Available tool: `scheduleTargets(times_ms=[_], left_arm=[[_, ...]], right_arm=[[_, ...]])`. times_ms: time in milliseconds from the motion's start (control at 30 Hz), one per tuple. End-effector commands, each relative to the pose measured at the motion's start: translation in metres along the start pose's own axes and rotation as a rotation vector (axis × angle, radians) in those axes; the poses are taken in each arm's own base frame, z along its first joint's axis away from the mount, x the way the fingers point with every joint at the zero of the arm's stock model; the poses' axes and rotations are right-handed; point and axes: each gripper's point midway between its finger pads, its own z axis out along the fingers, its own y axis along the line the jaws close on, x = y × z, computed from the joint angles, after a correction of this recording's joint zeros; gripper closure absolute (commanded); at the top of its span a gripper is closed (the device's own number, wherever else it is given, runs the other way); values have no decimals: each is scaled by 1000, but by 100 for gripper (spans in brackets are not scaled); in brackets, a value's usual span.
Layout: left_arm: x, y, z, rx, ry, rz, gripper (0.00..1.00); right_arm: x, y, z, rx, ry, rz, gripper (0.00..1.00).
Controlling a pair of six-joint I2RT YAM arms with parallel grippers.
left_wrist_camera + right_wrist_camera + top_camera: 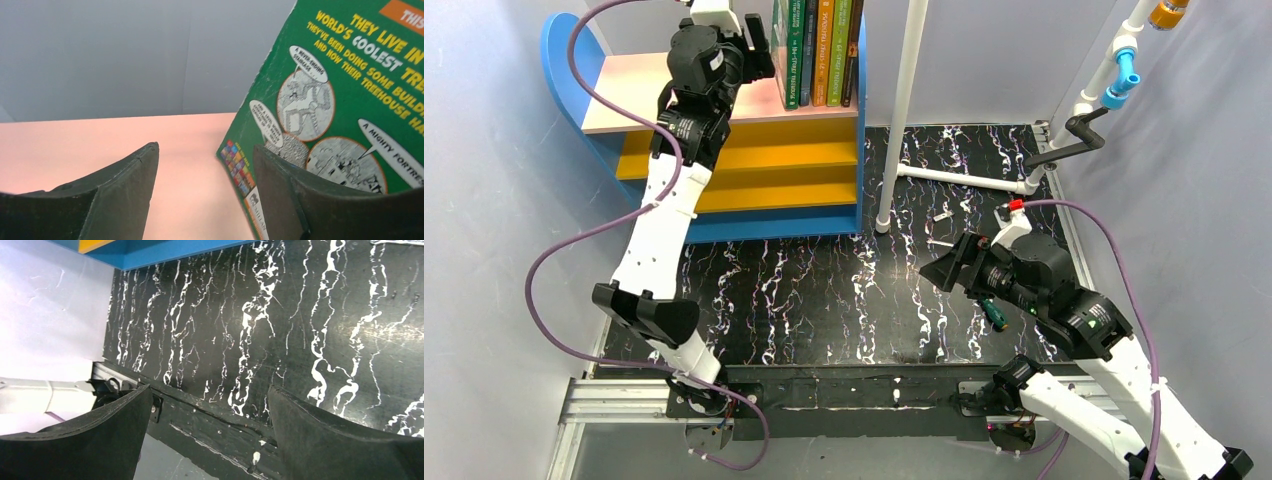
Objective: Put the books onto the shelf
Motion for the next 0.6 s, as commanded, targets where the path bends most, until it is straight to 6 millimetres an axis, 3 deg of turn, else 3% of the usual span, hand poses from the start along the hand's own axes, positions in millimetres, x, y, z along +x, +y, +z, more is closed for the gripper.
scheduleTargets(times_ms=[0, 133, 300, 400, 567], left_arm=[[-21, 21, -30, -80, -35, 39, 32], [-22, 31, -46, -119, -24, 36, 32], [-12, 41, -80, -143, 27, -8, 27], [9, 33, -103, -79, 87, -59, 23], [68, 30, -151, -9, 249, -63, 18]], right_arm=[[-19, 1, -10, 34, -57, -36, 7], [-23, -1, -10, 55, -69, -47, 7], [-30, -11, -15, 147, -69, -81, 6], [-37, -25, -21, 264, -60, -103, 5], [-50, -54, -29, 484, -66, -140, 4]])
